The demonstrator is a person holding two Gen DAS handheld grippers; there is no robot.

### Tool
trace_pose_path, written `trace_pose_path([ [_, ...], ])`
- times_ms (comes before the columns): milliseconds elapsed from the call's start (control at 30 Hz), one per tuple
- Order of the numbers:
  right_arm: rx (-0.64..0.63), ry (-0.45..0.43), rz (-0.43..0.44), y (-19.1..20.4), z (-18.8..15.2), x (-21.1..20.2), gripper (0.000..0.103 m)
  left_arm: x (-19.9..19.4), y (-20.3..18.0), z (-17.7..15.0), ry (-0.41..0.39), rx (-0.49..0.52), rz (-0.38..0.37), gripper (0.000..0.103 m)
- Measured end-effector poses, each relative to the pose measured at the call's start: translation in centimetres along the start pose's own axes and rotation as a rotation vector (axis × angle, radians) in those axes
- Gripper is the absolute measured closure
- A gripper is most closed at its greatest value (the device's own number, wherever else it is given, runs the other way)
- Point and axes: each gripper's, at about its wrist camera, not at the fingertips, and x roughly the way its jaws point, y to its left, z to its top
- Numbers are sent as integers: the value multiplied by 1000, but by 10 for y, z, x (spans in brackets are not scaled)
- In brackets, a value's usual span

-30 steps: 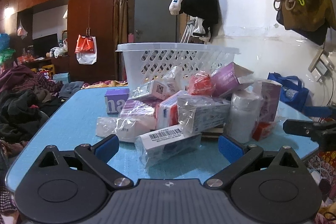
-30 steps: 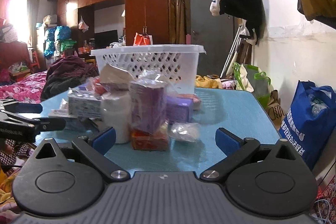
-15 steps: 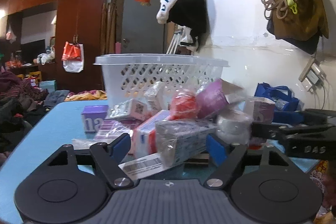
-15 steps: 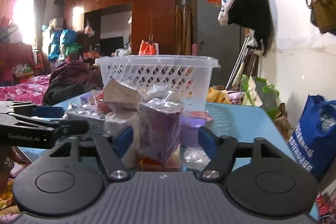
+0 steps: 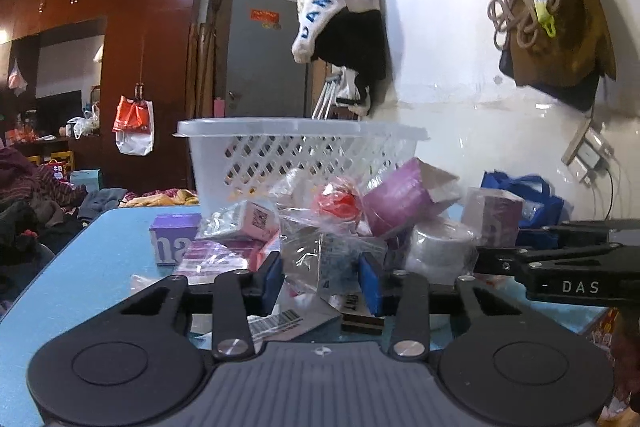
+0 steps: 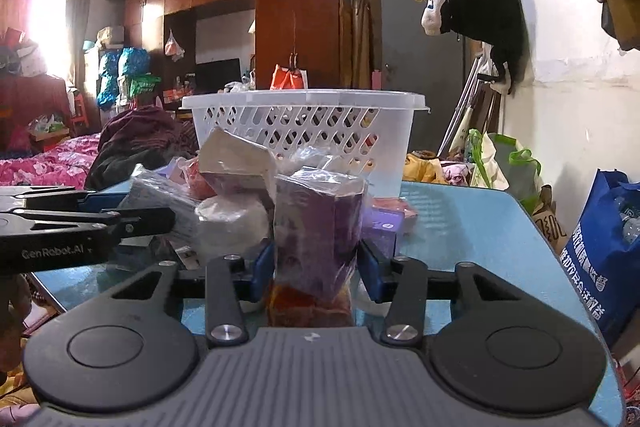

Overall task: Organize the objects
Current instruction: 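Grasp the clear bag with the left gripper while the right gripper grasps the purple box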

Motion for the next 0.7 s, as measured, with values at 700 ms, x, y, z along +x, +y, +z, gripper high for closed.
trace_pose_path([
  [700,57,-34,14,-14,11,-8,54,-9,20,4,-40,-44,-17,60],
])
